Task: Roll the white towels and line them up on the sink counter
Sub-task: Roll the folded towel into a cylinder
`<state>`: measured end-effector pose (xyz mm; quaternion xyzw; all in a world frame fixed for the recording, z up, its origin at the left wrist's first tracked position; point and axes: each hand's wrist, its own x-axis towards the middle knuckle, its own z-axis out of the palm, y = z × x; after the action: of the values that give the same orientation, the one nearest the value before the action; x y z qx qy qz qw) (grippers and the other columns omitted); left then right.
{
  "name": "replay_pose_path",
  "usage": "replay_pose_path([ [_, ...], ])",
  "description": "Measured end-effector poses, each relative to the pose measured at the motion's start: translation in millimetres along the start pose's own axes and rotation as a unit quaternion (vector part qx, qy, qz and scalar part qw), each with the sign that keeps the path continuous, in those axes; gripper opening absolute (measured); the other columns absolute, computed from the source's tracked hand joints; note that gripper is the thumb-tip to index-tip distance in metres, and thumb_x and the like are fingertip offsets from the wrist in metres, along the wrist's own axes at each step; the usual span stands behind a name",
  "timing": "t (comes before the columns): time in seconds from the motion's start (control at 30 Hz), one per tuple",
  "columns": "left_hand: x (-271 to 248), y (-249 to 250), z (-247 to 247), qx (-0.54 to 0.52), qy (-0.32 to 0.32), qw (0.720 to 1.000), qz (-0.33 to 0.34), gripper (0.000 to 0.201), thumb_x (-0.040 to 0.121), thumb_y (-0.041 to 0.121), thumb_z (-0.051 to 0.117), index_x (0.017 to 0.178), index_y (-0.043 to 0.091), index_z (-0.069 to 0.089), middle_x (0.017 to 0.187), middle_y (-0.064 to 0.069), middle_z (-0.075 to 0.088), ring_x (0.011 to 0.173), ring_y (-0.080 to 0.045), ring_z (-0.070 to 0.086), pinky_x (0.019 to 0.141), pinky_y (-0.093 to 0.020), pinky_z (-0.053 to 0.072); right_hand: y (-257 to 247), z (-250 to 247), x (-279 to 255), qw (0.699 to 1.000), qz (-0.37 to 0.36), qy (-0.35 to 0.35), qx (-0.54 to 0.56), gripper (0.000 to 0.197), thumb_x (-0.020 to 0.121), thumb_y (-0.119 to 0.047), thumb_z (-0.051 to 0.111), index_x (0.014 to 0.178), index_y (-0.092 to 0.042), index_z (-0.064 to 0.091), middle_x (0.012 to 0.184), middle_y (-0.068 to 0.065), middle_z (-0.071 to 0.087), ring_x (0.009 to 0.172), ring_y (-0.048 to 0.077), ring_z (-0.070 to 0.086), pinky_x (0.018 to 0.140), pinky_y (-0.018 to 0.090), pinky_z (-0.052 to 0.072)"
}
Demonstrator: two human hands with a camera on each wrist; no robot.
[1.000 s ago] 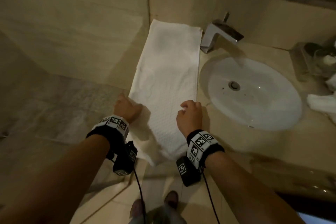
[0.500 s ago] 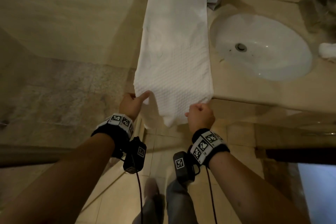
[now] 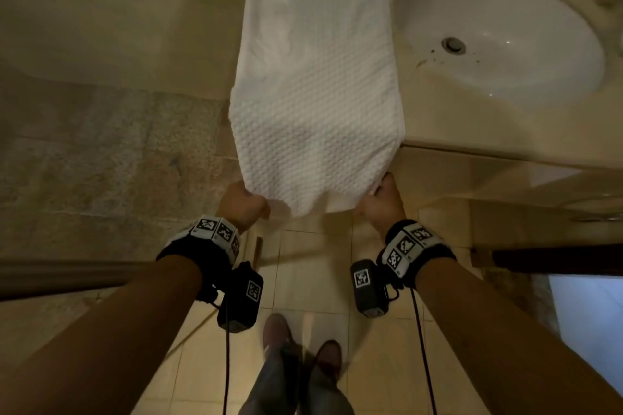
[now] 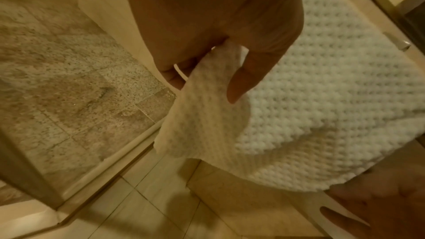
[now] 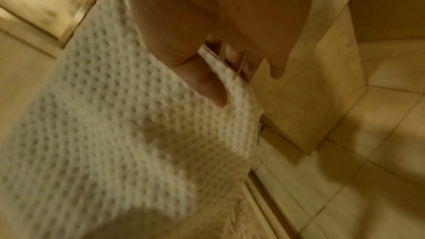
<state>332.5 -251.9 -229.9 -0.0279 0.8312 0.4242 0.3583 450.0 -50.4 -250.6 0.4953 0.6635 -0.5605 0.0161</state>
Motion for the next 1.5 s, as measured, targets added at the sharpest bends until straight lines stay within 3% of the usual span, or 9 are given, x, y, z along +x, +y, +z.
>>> replay_pose_path([
  [0.13, 0, -21, 5, 0.018, -0.008, 0.999, -0.027, 0.052, 0.044, 0.01, 0.065, 0.096, 0.001, 0.07, 0.098, -0.013, 0.068, 0.093, -0.032, 0.061, 0.081, -0.039, 0.054, 28, 5, 3, 0.999, -0.006, -0.052, -0.011, 0.07, 0.071, -0.002, 0.073, 0.136, -0.012, 0.048, 0.126, 0.005, 0.059, 0.11, 0.024, 0.057, 0.088, 0.035, 0.05],
  [0.23, 2, -33, 7, -0.001, -0.011, 1.0, -0.029, 0.042, 0.054, -0.002, 0.063, 0.095, 0.005, 0.068, 0.098, -0.011, 0.067, 0.097, -0.033, 0.06, 0.084, -0.044, 0.053, 43, 6, 4, 0.999, 0.004, -0.038, 0.012, 0.065, 0.076, 0.004, 0.071, 0.136, -0.011, 0.05, 0.126, 0.005, 0.059, 0.111, 0.023, 0.057, 0.089, 0.032, 0.049],
  [0.4, 3, -43, 6, -0.061, -0.022, 0.996, -0.059, 0.046, 0.069, -0.014, 0.055, 0.112, 0.002, 0.06, 0.108, -0.015, 0.064, 0.098, -0.035, 0.061, 0.077, -0.046, 0.056, 55, 9, 7, 0.998, 0.004, -0.012, -0.06, 0.052, 0.078, -0.019, 0.077, 0.126, -0.01, 0.059, 0.123, 0.006, 0.064, 0.109, 0.024, 0.061, 0.088, 0.032, 0.05],
  [0.53, 0, -49, 10, -0.135, -0.015, 0.986, -0.098, 0.023, 0.085, -0.005, 0.058, 0.106, 0.001, 0.06, 0.101, -0.012, 0.063, 0.081, -0.024, 0.062, 0.063, -0.034, 0.053, 60, 2, 6, 0.992, 0.019, 0.002, -0.124, 0.04, 0.083, -0.036, 0.072, 0.112, -0.008, 0.069, 0.11, 0.007, 0.069, 0.089, 0.019, 0.062, 0.073, 0.024, 0.045],
  [0.67, 2, -56, 13, -0.117, 0.015, 0.99, -0.082, 0.022, 0.092, 0.001, 0.053, 0.113, -0.005, 0.06, 0.108, -0.021, 0.061, 0.094, -0.033, 0.06, 0.081, -0.048, 0.054, 62, -1, 10, 0.976, -0.011, -0.01, -0.217, 0.035, 0.087, -0.036, 0.068, 0.106, -0.006, 0.069, 0.112, 0.009, 0.068, 0.088, 0.019, 0.06, 0.065, 0.022, 0.044],
  [0.8, 4, -57, 17, -0.109, 0.003, 0.991, -0.075, 0.017, 0.097, 0.009, 0.042, 0.104, 0.005, 0.057, 0.105, -0.019, 0.059, 0.098, -0.033, 0.059, 0.091, -0.05, 0.05, 53, 4, 21, 0.991, -0.08, -0.044, -0.102, 0.04, 0.08, -0.008, 0.072, 0.118, -0.014, 0.063, 0.112, -0.001, 0.062, 0.101, 0.018, 0.058, 0.079, 0.022, 0.044],
  [1.0, 11, -60, 16, -0.101, 0.021, 0.991, -0.089, 0.025, 0.095, 0.021, 0.04, 0.083, 0.009, 0.058, 0.103, -0.026, 0.063, 0.099, -0.042, 0.062, 0.087, -0.06, 0.051, 51, 12, 33, 0.999, 0.013, -0.028, 0.035, 0.009, 0.066, -0.009, 0.069, 0.068, -0.009, 0.06, 0.088, 0.006, 0.058, 0.085, 0.024, 0.053, 0.068, 0.03, 0.04],
  [1.3, 20, -60, 19, -0.131, 0.055, 0.984, -0.104, 0.022, 0.088, 0.018, 0.047, 0.071, 0.009, 0.058, 0.086, -0.021, 0.061, 0.084, -0.035, 0.062, 0.074, -0.047, 0.05, 52, 15, 39, 0.996, -0.016, -0.049, 0.076, 0.017, 0.073, 0.002, 0.064, 0.063, -0.008, 0.054, 0.071, 0.004, 0.053, 0.068, 0.021, 0.048, 0.055, 0.026, 0.039],
  [1.5, 20, -61, 22, -0.155, 0.056, 0.981, -0.104, 0.019, 0.09, 0.02, 0.046, 0.077, 0.011, 0.057, 0.094, -0.019, 0.061, 0.088, -0.033, 0.061, 0.076, -0.046, 0.05, 69, 17, 34, 0.989, 0.021, -0.032, 0.145, 0.022, 0.062, 0.004, 0.071, 0.081, -0.005, 0.063, 0.085, 0.009, 0.066, 0.087, 0.031, 0.063, 0.076, 0.041, 0.056],
])
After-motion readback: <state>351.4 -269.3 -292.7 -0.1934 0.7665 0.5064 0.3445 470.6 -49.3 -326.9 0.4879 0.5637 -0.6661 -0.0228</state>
